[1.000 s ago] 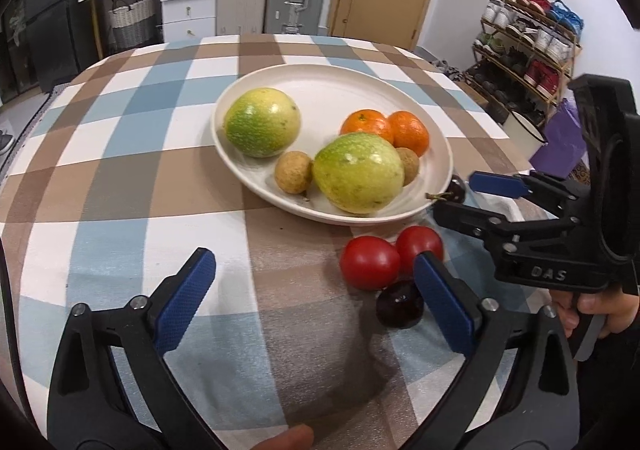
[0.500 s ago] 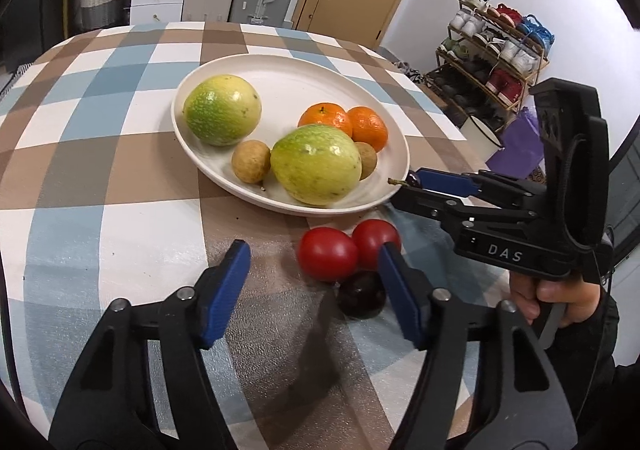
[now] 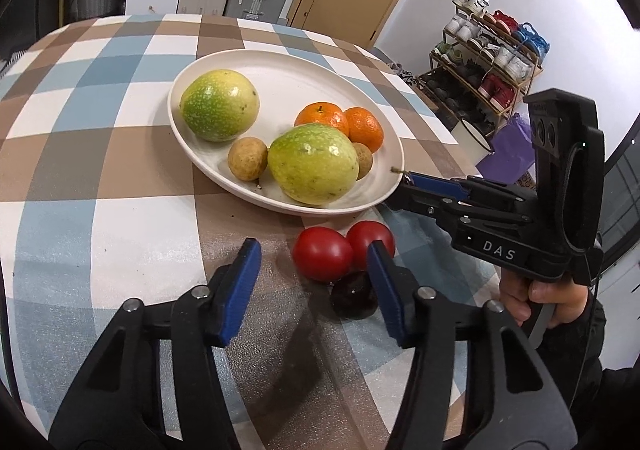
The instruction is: Organize fruits
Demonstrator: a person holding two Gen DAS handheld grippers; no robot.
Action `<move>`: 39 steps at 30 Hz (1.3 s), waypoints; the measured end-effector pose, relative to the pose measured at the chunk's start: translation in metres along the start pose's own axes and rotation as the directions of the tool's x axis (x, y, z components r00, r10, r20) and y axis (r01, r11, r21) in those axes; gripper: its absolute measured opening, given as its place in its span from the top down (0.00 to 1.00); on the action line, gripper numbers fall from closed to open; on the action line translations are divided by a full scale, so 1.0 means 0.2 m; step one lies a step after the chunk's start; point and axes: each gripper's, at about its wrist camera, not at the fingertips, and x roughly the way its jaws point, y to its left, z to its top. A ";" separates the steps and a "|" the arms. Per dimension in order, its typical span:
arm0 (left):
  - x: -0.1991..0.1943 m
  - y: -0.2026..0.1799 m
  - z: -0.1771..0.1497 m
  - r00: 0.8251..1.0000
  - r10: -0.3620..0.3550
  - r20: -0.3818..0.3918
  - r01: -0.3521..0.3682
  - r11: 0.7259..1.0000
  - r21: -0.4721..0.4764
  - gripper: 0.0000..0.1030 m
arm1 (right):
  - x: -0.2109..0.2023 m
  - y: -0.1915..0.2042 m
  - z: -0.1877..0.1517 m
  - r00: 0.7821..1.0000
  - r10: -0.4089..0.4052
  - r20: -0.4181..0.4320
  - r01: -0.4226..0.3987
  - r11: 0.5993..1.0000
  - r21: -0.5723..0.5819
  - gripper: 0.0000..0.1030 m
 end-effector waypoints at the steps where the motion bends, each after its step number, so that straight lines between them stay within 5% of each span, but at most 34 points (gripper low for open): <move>1: 0.00 0.00 0.00 1.000 -0.007 -0.001 0.007 1.000 -0.003 0.56 | 0.00 0.00 0.00 1.000 0.001 0.003 -0.001 1.000 0.002 0.72; 9: 0.00 0.03 0.00 0.998 -0.065 -0.008 0.065 0.997 -0.037 0.73 | -0.03 -0.01 0.00 1.000 0.001 0.020 -0.001 1.000 0.010 0.74; 39: -0.15 0.00 -0.01 0.997 -0.009 0.077 0.009 1.000 0.010 0.74 | -0.14 0.03 -0.03 0.997 0.013 0.072 -0.013 1.000 -0.002 0.75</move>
